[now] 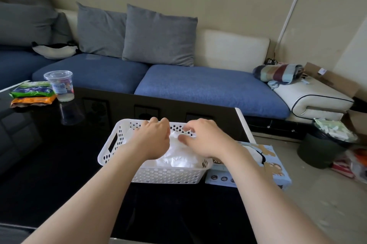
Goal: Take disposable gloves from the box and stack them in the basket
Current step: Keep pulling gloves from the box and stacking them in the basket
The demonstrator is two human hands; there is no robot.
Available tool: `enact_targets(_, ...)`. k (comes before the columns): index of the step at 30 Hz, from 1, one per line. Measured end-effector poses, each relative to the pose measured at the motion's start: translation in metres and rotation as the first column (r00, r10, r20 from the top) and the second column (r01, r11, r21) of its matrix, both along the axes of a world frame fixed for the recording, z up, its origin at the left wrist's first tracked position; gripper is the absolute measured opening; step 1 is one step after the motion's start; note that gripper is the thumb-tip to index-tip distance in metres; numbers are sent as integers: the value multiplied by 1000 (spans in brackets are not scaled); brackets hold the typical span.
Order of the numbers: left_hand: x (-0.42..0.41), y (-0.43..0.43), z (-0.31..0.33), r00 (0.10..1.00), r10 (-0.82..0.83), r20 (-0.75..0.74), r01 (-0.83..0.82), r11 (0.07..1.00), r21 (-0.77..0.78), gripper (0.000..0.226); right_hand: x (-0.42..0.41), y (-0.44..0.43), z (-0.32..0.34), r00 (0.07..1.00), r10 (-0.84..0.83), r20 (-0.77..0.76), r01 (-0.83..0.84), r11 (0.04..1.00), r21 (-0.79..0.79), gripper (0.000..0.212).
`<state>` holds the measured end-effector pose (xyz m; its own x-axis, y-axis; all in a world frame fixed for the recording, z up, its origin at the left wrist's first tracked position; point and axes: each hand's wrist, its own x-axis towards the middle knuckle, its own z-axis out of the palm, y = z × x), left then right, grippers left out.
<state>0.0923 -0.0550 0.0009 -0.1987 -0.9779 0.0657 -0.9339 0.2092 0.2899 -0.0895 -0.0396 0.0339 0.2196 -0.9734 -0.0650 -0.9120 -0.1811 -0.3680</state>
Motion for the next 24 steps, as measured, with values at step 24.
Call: enact_targets(24, -118, 16, -13, 909, -381, 170, 379, 924, 46, 84, -130, 5, -33, 870, -475, -130, 460, 878, -130, 22)
